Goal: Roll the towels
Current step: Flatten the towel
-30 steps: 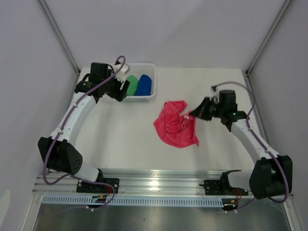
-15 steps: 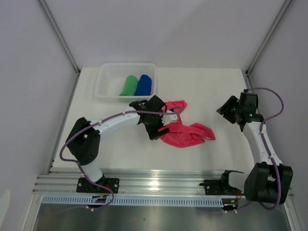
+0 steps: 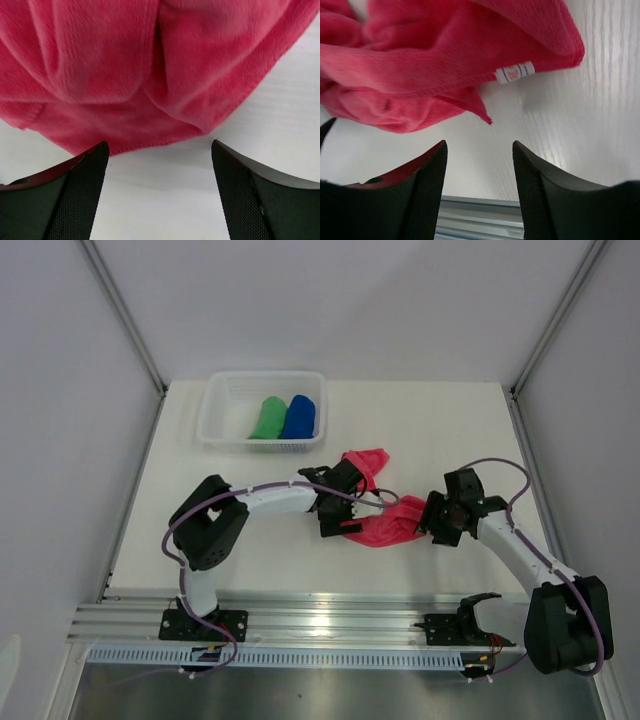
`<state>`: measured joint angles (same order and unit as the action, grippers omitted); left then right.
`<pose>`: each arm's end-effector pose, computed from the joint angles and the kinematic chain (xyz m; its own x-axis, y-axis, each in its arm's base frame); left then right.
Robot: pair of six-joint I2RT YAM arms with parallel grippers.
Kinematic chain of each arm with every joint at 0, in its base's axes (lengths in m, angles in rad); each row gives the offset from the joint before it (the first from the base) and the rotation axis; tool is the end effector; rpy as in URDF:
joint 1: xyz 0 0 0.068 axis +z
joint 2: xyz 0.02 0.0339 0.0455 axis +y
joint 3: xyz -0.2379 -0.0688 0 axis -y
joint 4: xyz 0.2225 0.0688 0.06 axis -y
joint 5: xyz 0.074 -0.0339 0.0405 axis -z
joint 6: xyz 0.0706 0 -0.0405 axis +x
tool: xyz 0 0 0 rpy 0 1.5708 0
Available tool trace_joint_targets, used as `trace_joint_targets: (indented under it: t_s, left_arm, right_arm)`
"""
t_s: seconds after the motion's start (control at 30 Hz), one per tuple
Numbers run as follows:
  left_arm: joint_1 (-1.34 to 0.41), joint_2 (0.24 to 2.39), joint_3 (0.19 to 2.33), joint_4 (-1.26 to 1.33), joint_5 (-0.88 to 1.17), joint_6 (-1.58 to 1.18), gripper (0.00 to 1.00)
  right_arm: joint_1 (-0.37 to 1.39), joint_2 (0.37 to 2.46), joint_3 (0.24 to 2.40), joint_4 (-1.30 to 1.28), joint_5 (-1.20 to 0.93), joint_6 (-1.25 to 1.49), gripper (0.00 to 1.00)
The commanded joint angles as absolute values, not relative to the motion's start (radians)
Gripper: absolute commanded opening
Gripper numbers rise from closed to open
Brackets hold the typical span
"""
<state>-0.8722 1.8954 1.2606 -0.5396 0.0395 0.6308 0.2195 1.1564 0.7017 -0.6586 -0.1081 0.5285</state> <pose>0.2335 -0.2824 0.1220 -0.0220 0.9426 -0.3333 0.9757 0.0929 0.1983 0.2073 0.0541 0.1581 -0.8888 0.3153 -0.3326 0.2144 0.9275 0.3063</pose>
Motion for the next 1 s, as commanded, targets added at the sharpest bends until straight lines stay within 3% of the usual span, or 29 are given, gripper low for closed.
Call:
trace_joint_targets:
  t_s: [0.0,0.17,0.27,0.37,0.4,0.47,0.5,0.53,0.63,0.8,0.97]
  left_arm:
    - [-0.876,1.931,1.336,-0.557,0.081,0.664,0.85]
    - [-0.874,1.962,1.353,-0.584,0.106,0.641,0.77]
    - [-0.873,1.979,1.365,-0.607,0.143,0.624,0.60]
    - [-0.864,1.973,1.374,-0.615,0.169,0.601,0.36]
    - [-0.859,1.973,1.381,-0.620,0.179,0.592,0.20]
    - [-0.850,1.967,1.388,-0.627,0.178,0.574,0.01]
    - [-0.845,1.965,1.391,-0.633,0.176,0.566,0.01]
    - [-0.839,1.962,1.396,-0.644,0.175,0.557,0.01]
    - [-0.792,1.922,1.420,-0.690,0.181,0.506,0.01]
    - [-0.623,1.699,1.410,-0.773,0.245,0.453,0.01]
    - [-0.479,1.462,1.437,-0.911,0.287,0.486,0.01]
  right_arm:
    - [0.221,1.176,0.632,-0.557,-0.143,0.620,0.58]
    - [0.219,1.242,0.598,-0.416,-0.084,0.638,0.60]
    - [0.219,1.291,0.600,-0.325,-0.069,0.614,0.59]
    - [0.221,1.347,0.612,-0.276,-0.094,0.585,0.43]
    - [0.221,1.356,0.617,-0.272,-0.095,0.568,0.32]
    - [0.221,1.367,0.637,-0.268,-0.104,0.549,0.17]
    - [0.222,1.368,0.649,-0.268,-0.132,0.540,0.02]
    - [0.227,1.368,0.688,-0.276,-0.152,0.532,0.00]
    - [0.265,1.374,0.816,-0.336,-0.286,0.509,0.00]
    - [0.360,1.390,1.281,-0.426,-0.467,0.509,0.00]
    - [0.396,1.424,1.503,-0.385,-0.601,0.599,0.00]
